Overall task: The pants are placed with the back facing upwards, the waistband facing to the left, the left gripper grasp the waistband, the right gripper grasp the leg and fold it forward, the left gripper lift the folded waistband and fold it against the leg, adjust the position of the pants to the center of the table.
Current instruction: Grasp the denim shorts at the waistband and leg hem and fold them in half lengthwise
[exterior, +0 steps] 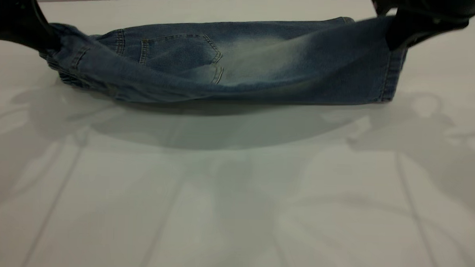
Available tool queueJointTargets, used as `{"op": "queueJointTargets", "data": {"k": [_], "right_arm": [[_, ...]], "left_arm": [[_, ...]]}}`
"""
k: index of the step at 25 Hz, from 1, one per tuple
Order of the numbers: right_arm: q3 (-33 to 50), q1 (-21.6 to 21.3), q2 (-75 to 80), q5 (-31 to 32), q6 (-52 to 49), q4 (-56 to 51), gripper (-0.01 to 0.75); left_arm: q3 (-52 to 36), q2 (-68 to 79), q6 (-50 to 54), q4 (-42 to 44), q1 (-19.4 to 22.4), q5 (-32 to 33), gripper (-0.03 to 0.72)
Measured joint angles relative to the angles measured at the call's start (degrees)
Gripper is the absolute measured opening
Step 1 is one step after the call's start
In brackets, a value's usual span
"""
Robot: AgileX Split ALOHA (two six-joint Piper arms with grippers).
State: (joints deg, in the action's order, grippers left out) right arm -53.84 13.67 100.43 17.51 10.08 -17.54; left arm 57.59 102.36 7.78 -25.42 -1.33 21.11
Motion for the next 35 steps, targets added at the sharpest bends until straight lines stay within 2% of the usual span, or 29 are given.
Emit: {"op": "queueJointTargets", "data": {"k": [8,18,27,35], "right_arm": [[-6.31,-0.19,3.09,1.47,0.00,0.00,0.026],[-12.13,-3.17,9.78,-0.48,0.00,-0.04,0.027],[-12.26,-3.74,12.71,-8.24,0.05,-0.45,0.027],[-12.26,-3.63,16.76,-16.23,0.09,-0.51,0.029]], "left_arm": [[0.00,0.00,0.20,-13.88,-0.13,-6.28,0.065],[0.00,0.35,0.20,-15.30,-0.20,-17.25,0.065],[0.00,6.30,1.69,-15.70,-0.20,-23.66,0.065],[0.00,10.19,2.83,-15.49,-1.65,-32.64,0.065]]}}
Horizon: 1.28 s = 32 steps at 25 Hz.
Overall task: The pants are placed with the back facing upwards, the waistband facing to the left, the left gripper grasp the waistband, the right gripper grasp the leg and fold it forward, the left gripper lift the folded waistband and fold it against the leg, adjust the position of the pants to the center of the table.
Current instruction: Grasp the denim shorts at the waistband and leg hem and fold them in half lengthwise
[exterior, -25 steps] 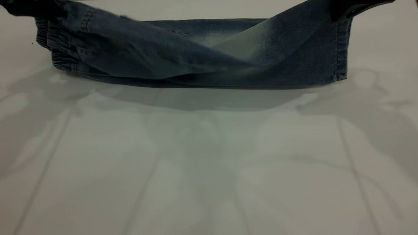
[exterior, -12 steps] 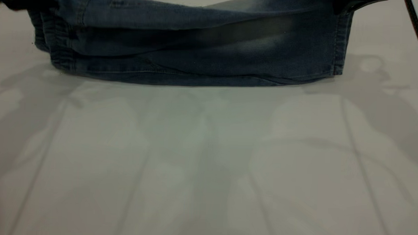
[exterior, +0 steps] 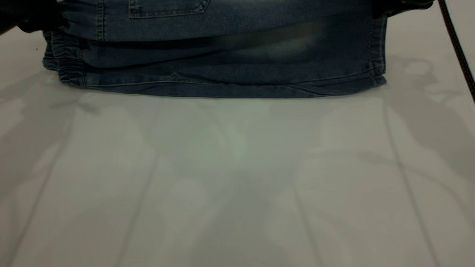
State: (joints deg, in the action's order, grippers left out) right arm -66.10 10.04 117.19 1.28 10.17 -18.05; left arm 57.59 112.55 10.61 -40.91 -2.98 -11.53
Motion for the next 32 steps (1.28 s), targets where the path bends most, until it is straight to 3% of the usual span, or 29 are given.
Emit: {"op": "queueJointTargets", "data": {"k": [7,11,18,21,24,27,32], "right_arm": [[0.00,0.18,2.21,-3.87,0.00,0.00,0.057],[0.00,0.18,2.26,-4.97,0.00,-0.04,0.144],[0.00,0.18,2.26,-4.50,-0.13,-0.04,0.400],[0.00,0.18,2.26,-3.18,-0.13,-0.04,0.451],[0.00,0.18,2.26,-1.73,-0.13,-0.04,0.464],[0.00,0.18,2.26,0.70,-0.13,-0.04,0.467],[0.00,0.18,1.50,6.80,0.13,-0.04,0.467]], "left_arm": [[0.00,3.03,0.31,5.84,-2.55,-9.39,0.069],[0.00,4.09,0.56,10.23,-2.61,-12.16,0.110],[0.00,4.13,0.60,16.16,-2.61,-13.47,0.342],[0.00,4.13,0.45,18.84,-2.61,-14.98,0.452],[0.00,4.13,0.45,22.16,-2.61,-16.37,0.510],[0.00,3.30,-0.22,29.87,-2.56,-14.03,0.524],[0.00,-1.24,-5.60,43.05,-2.56,-0.33,0.526]]}}
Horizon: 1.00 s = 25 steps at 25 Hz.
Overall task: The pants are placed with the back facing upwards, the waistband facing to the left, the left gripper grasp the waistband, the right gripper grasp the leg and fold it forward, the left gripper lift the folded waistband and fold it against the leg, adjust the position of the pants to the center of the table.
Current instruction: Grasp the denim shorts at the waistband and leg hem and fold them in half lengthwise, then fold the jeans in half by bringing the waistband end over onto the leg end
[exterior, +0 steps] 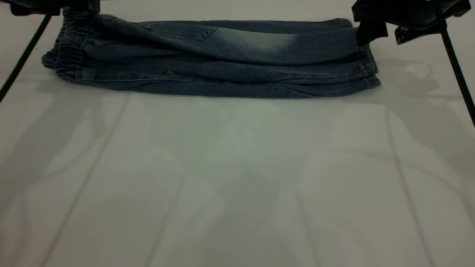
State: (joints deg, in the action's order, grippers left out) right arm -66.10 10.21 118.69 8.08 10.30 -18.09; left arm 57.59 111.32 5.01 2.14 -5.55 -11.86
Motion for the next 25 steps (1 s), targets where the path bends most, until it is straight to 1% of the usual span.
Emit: {"op": "queueJointTargets", "data": {"k": [3,5,8,11,13,15,20,25], "right_arm": [[-0.02,0.50,-0.92,3.04,0.44,0.05,0.467],[-0.23,1.55,-1.07,4.77,0.81,0.05,0.467],[-2.27,3.22,-1.07,10.26,1.08,0.05,0.467],[-6.03,4.34,-1.07,16.97,1.19,0.05,0.467],[-8.71,5.14,-1.07,20.13,1.19,-0.44,0.467],[-10.52,6.22,-1.02,21.78,1.24,-1.02,0.467],[-13.98,10.70,0.93,21.75,2.57,-3.53,0.467],[-18.12,13.84,4.51,20.41,3.37,-6.08,0.467]], "left_arm": [[1.43,-2.76,-2.91,1.64,0.00,13.81,0.526],[4.40,-3.03,-3.99,1.80,0.00,22.80,0.526],[9.54,-3.03,-4.36,1.99,0.00,33.61,0.526],[14.20,-3.03,-4.48,2.95,0.00,40.68,0.526],[16.41,-2.92,-4.56,4.25,0.00,43.32,0.526],[18.12,-2.47,-4.56,5.29,0.00,44.84,0.526],[19.64,1.73,-2.16,7.33,2.48,46.38,0.526],[20.09,5.23,0.55,8.65,5.45,46.36,0.526]]}}
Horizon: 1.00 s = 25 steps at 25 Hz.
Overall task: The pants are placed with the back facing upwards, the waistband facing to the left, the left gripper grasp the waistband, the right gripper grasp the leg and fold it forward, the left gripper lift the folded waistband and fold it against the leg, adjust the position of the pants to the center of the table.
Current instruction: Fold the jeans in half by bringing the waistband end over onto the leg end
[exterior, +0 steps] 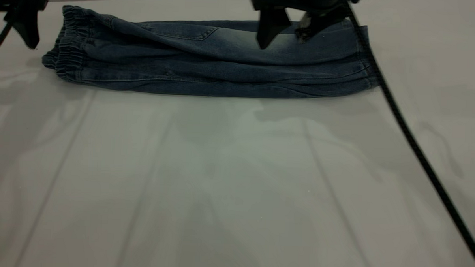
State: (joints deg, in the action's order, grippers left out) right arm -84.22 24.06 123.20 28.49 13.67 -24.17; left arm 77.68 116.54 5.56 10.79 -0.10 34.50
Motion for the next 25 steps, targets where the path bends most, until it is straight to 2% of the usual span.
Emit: {"op": "queueJointTargets", "data": {"k": [8,14,19,25], "right_arm": [[-10.00,4.01,8.97,0.82,5.89,-8.16,0.467],[-17.37,4.64,15.94,3.05,17.01,-19.59,0.467],[-19.42,4.64,18.98,2.19,26.67,-28.54,0.467],[-19.61,4.64,21.14,-2.02,37.99,-41.20,0.450]], "left_arm": [[0.06,0.67,0.11,0.00,0.49,-2.71,0.526],[0.06,0.67,0.13,0.00,0.49,-3.93,0.526],[0.06,0.67,0.18,0.00,0.49,-4.18,0.526],[0.06,0.67,0.24,0.00,0.49,-4.18,0.527]]}}
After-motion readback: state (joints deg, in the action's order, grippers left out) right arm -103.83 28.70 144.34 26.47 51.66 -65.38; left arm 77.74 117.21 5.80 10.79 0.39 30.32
